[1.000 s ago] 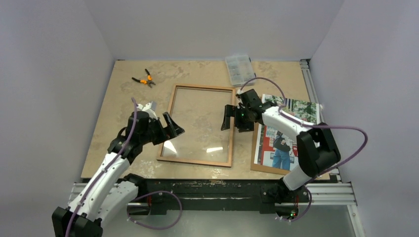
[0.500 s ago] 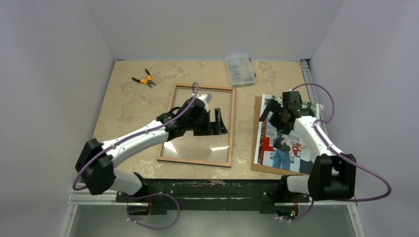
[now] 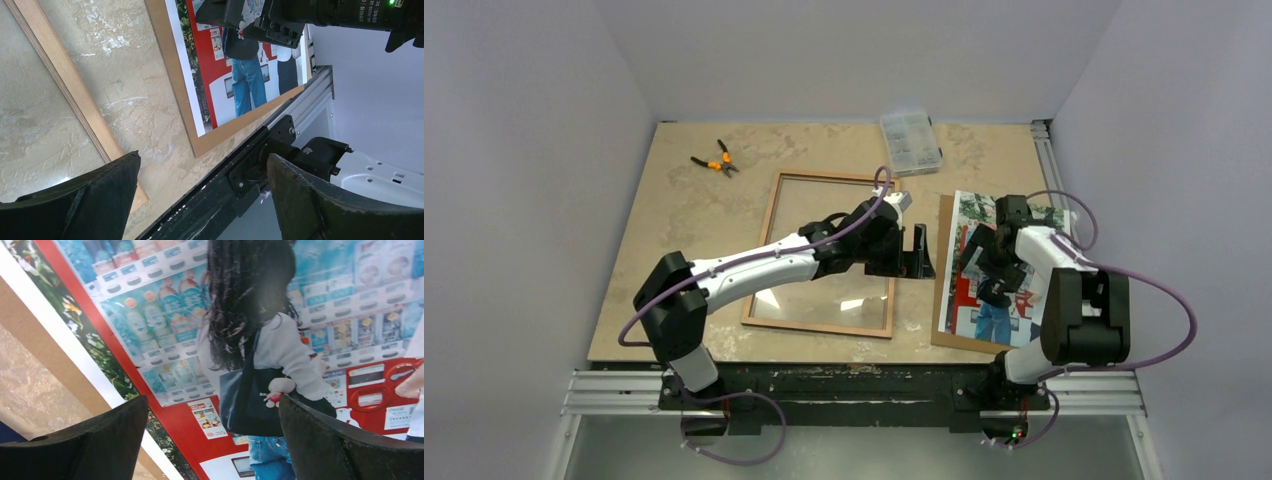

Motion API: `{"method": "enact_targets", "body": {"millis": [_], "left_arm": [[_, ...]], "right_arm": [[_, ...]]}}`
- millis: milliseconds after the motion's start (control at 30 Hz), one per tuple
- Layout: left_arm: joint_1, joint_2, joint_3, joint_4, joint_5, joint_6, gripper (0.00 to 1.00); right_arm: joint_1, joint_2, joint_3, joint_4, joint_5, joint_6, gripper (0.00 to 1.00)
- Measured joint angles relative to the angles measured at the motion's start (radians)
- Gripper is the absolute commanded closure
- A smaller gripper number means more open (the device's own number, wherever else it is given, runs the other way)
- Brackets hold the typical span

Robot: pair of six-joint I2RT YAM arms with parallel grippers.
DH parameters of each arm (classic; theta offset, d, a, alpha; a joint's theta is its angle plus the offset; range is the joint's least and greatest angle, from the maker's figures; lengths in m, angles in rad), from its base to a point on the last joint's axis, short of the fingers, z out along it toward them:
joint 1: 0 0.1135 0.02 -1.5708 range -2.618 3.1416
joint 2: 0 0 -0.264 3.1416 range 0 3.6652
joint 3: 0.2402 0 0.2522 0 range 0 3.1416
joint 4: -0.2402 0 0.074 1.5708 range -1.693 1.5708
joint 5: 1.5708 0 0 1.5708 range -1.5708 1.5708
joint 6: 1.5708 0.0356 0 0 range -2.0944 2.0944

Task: Put the photo into the frame
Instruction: Adjust the photo frame at the center of the board, then adjust the photo frame item at the center of the board.

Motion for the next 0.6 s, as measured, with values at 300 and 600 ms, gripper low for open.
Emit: {"method": "enact_targets", "body": {"millis": [300,600], "left_arm": [[0.009,-0.003,-0.012,0.024,0.000,-0.012,0.09],[0.037,-0.023,-0.070,0.050,0.010,-0.029,0.11]], "right_arm": [[0.177,0.061,0.044,0.063,-0.110,0.006,0.02],[0.269,0.089,0.055,0.220,-0.357,0.078,0.02]]}}
